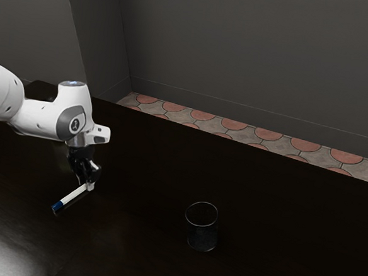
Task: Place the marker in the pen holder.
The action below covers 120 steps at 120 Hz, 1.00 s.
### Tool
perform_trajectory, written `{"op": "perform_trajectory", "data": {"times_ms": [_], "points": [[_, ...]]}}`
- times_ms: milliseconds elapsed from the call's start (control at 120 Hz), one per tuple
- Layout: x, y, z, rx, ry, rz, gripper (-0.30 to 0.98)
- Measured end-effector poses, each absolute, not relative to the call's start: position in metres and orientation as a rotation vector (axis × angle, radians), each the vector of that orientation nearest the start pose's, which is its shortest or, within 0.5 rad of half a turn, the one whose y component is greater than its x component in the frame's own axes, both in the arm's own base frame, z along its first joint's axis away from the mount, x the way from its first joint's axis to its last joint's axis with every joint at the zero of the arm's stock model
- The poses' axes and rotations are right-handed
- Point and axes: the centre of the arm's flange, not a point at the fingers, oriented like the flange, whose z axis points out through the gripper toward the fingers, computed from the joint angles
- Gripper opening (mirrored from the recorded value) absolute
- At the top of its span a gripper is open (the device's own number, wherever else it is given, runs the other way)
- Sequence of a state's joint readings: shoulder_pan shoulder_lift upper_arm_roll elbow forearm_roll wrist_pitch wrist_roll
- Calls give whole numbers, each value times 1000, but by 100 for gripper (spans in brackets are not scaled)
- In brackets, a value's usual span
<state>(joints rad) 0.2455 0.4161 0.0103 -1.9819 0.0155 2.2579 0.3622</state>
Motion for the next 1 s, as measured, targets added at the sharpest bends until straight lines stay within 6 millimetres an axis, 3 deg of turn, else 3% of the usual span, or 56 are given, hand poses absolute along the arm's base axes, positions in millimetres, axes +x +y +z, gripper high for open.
{"op": "perform_trajectory", "data": {"times_ms": [83,158,208,292,367,483,558,850,1000], "points": [[576,152,242,-3157,187,224,8],[576,152,242,-3156,190,227,10],[576,150,247,-3155,197,216,3],[575,144,272,-3143,214,166,-4],[576,128,310,-3123,252,91,-7],[575,69,377,-3081,391,-45,-9],[573,22,406,-3059,499,-107,-10],[554,-139,445,-3018,851,-200,-10],[539,-208,463,-2988,1003,-253,-10]]}}
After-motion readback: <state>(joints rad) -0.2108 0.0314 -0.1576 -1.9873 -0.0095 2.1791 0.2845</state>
